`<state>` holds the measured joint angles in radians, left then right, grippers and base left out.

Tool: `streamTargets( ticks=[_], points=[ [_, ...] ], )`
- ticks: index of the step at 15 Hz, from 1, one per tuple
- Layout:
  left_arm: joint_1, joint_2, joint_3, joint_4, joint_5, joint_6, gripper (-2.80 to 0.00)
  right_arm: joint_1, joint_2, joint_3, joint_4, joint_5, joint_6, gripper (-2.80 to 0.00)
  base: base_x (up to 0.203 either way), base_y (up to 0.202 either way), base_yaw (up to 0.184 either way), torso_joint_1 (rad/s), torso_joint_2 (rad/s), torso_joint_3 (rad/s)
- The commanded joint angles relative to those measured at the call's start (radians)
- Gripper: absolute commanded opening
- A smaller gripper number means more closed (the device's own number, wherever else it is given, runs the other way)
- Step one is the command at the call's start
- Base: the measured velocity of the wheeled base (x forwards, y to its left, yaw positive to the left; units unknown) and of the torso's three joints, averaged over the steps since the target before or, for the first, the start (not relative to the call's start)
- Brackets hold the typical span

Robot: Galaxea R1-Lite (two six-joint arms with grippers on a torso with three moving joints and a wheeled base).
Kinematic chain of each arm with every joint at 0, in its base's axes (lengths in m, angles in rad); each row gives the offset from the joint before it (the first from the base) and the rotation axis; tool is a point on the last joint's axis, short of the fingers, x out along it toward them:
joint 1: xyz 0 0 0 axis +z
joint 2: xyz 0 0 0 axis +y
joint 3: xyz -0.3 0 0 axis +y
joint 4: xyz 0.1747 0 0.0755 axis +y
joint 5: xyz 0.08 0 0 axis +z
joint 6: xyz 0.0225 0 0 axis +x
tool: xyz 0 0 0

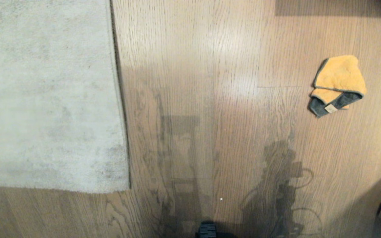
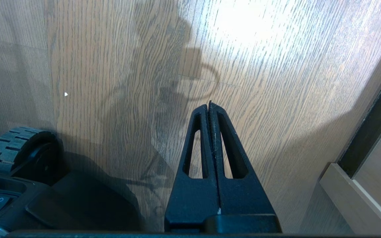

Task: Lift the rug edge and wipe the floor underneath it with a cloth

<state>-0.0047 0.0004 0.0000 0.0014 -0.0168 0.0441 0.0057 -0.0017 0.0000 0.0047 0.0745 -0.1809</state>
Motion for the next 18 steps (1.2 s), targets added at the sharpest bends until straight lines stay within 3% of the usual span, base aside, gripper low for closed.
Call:
streamTargets(
  ticks=[1, 4, 7, 18],
  points=[
    [0.0, 0.0, 0.0, 0.0, 0.0, 0.0, -2.8, 0.0, 0.002, 0.0, 0.0, 0.001, -0.002, -2.8, 0.0, 0.0, 0.0, 0.0, 0.0, 0.0],
    [0.0, 0.0, 0.0, 0.002, -0.002, 0.019, -2.8, 0.0, 0.002, 0.0, 0.0, 0.001, -0.002, -2.8, 0.0, 0.0, 0.0, 0.0, 0.0, 0.0],
    [0.0, 0.0, -0.002, 0.0, -0.008, 0.098, -2.8, 0.0, 0.002, 0.0, 0.0, 0.001, -0.002, -2.8, 0.0, 0.0, 0.0, 0.0, 0.0, 0.0],
    [0.0, 0.0, 0.0, 0.0, -0.002, 0.086, -2.8, 0.0, 0.002, 0.0, 0.0, 0.001, -0.002, -2.8, 0.0, 0.0, 0.0, 0.0, 0.0, 0.0]
  ],
)
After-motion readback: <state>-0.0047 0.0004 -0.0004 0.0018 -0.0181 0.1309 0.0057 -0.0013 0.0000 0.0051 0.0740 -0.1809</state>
